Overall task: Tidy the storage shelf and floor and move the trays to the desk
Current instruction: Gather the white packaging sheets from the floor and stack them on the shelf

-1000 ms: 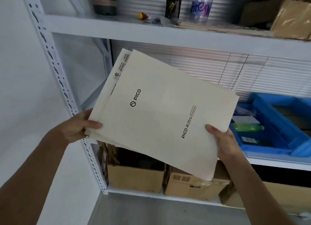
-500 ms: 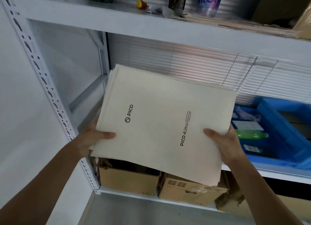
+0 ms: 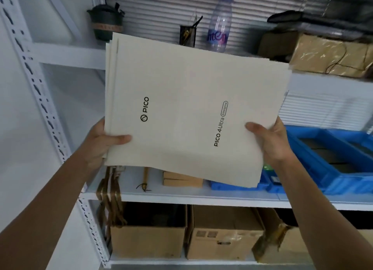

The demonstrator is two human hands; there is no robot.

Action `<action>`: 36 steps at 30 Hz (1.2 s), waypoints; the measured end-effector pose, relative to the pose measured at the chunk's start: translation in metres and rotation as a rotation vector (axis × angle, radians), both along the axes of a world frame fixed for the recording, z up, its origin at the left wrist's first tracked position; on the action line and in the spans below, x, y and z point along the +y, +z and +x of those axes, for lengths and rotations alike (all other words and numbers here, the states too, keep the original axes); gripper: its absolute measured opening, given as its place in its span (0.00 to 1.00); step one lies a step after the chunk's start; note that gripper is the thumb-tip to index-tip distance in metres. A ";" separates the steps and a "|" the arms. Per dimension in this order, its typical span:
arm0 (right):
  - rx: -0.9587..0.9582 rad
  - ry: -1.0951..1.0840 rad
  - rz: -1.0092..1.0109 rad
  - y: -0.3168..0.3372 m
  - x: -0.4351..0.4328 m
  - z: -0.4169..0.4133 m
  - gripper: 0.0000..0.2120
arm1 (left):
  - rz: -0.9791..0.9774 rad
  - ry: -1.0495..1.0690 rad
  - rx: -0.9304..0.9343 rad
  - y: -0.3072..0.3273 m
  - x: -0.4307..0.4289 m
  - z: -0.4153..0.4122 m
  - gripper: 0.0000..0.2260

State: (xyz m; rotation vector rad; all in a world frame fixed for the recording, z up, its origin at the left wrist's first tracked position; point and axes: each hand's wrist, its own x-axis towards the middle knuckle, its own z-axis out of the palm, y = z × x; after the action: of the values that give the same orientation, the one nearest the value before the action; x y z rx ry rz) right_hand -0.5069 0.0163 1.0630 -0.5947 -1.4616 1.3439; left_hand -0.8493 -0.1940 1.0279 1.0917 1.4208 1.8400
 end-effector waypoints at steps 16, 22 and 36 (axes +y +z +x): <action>-0.153 -0.098 -0.060 0.199 0.129 -0.023 0.11 | -0.079 -0.010 0.070 0.206 0.120 -0.034 0.09; -0.440 -0.053 -0.108 0.262 0.219 -0.043 0.08 | -0.338 0.044 0.107 0.274 0.205 -0.049 0.06; -1.050 -0.210 0.042 0.272 0.317 -0.081 0.12 | -0.445 0.010 0.002 0.262 0.280 -0.059 0.07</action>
State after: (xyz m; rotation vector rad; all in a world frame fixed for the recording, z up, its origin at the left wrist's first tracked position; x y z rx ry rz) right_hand -0.5882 0.3337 1.3355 -1.5186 -2.1392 0.8215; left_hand -0.9080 0.0861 1.2900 0.8582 1.7291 1.4270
